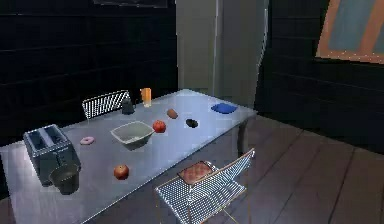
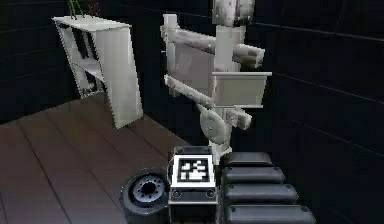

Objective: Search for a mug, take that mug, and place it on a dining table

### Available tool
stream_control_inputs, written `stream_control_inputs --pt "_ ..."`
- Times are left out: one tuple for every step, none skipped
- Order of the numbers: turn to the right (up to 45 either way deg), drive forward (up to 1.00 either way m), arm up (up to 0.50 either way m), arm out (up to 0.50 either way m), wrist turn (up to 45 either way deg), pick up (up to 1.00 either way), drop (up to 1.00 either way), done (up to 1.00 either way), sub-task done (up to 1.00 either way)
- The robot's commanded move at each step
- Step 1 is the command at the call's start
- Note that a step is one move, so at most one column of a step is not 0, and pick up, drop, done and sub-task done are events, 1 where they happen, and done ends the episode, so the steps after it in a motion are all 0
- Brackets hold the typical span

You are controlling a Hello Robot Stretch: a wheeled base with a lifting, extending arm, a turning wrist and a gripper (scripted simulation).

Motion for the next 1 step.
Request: stream_control_inputs --pt "-33.0 0.00 0.00 0.00 0.0 0.00 0.00 0.00 0.00"
